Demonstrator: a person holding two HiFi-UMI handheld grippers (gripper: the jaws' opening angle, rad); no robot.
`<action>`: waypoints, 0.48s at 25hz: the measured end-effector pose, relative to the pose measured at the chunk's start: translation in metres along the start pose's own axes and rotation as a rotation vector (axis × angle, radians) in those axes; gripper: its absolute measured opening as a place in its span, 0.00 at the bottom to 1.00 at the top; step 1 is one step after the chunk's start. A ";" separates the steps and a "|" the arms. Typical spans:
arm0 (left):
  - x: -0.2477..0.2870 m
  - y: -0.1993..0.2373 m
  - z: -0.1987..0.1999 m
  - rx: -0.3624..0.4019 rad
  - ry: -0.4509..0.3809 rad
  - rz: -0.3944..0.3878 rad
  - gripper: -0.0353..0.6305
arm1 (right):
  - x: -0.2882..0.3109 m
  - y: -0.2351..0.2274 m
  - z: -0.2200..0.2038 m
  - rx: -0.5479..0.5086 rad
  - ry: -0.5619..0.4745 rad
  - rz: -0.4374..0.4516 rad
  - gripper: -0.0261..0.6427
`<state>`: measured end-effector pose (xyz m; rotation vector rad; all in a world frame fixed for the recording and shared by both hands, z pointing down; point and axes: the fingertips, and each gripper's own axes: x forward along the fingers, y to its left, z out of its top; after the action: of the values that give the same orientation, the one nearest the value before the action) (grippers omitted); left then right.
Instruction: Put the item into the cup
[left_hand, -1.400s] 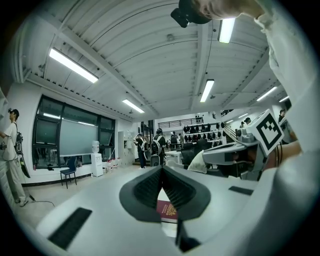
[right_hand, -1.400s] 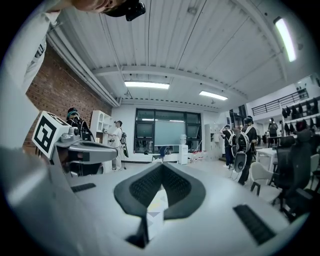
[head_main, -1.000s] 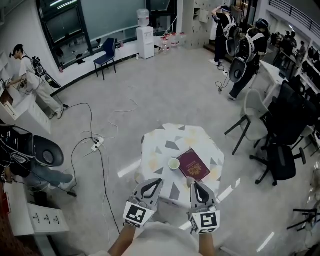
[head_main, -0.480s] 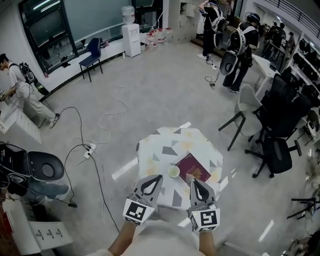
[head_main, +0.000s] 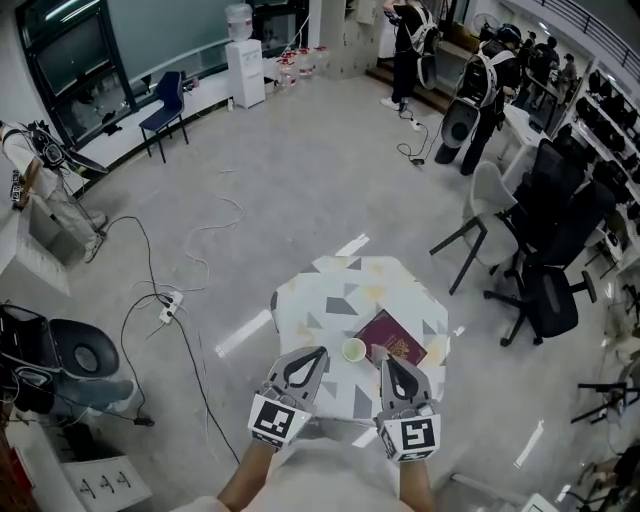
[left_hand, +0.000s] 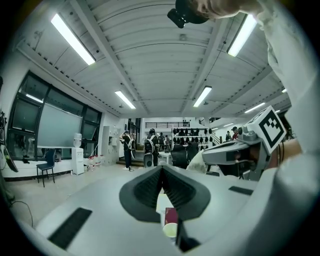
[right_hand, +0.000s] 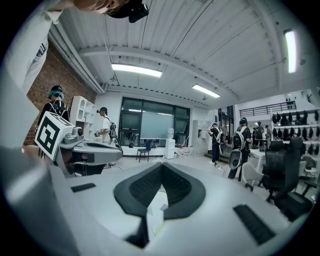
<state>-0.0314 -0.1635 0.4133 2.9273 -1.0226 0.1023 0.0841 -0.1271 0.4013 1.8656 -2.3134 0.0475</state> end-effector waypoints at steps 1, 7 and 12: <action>0.000 0.003 -0.002 -0.004 0.001 -0.003 0.07 | 0.003 0.002 -0.001 -0.001 0.006 -0.002 0.05; 0.001 0.022 -0.008 -0.004 -0.003 -0.018 0.07 | 0.015 0.008 -0.007 0.000 0.040 -0.019 0.05; 0.009 0.028 -0.023 -0.035 0.027 -0.018 0.07 | 0.021 0.003 -0.017 -0.004 0.075 -0.021 0.05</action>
<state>-0.0429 -0.1897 0.4369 2.8948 -0.9833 0.1222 0.0786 -0.1443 0.4214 1.8535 -2.2425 0.1085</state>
